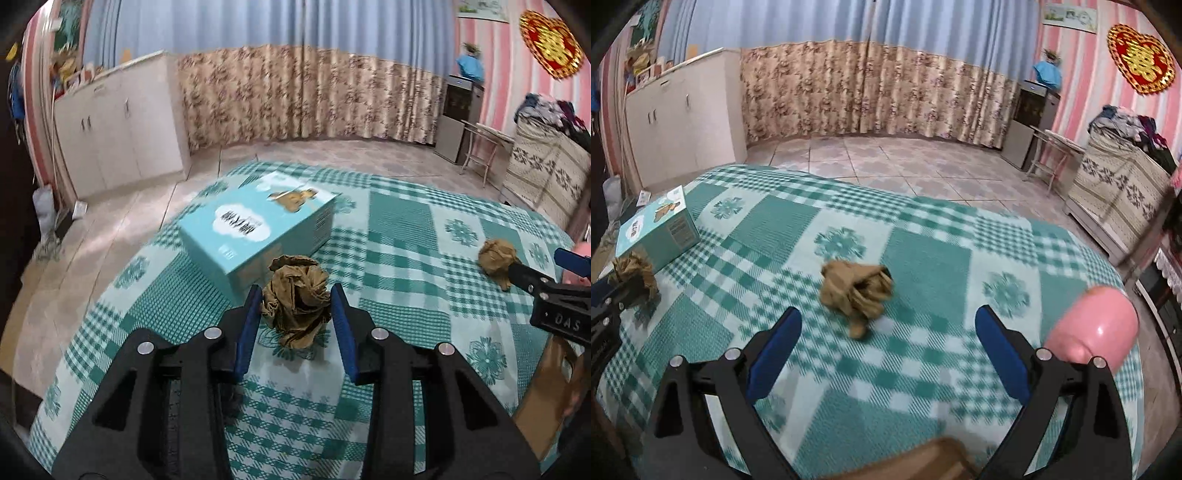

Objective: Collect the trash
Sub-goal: 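Grasp one brown paper ball with the left gripper while the right grasps the other, then carry both brown paper balls with both grippers over the blue basket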

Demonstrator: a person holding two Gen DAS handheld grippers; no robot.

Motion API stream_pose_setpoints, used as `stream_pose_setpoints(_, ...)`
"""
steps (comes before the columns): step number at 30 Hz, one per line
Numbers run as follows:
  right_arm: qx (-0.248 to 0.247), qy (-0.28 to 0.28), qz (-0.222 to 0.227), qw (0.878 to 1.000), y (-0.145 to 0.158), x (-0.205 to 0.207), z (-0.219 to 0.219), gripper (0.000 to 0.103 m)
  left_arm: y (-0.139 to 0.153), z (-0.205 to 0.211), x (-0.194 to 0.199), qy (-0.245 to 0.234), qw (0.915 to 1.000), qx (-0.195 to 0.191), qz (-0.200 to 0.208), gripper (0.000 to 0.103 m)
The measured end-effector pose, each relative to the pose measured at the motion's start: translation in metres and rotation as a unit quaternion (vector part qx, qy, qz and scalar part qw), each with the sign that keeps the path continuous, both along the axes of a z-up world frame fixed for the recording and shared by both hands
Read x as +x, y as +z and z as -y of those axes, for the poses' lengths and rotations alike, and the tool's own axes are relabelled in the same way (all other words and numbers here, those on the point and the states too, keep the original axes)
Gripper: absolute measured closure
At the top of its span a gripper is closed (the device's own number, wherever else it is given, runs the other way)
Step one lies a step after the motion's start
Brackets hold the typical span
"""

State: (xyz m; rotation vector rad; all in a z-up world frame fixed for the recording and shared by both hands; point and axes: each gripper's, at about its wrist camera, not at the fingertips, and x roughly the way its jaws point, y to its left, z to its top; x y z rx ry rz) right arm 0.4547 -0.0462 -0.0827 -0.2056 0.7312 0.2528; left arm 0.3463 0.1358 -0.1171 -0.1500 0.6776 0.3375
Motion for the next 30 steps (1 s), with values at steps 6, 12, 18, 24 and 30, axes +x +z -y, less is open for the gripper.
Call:
stream_pose_setpoints(6,0.006,0.035,-0.053,0.998,-0.012,0.022,-0.013,0.061,-0.002,-0.004,-0.002,-0.003,1.0000,-0.007,0.003,0.066)
stream_pose_setpoints(12,0.025,0.032,-0.030,0.999,0.001,-0.003,0.009,0.066,0.000,-0.001,-0.005,-0.012,0.9998,-0.008,0.010,0.066)
stream_pose_setpoints(18,0.028,0.006,0.026,0.999,0.033,-0.068,0.069,0.066,0.010,0.017,-0.009,-0.037,0.9991,0.015,0.015,0.066)
stream_pose_setpoints(24,0.031,-0.046,0.068,0.996,0.057,-0.133,0.150,0.066,0.045,0.071,-0.033,-0.103,0.9936,0.002,0.046,0.066)
stream_pose_setpoints(30,0.016,-0.117,0.083,0.989,0.065,-0.201,0.243,0.066,0.062,0.162,-0.053,-0.184,0.9811,-0.012,0.059,0.066)
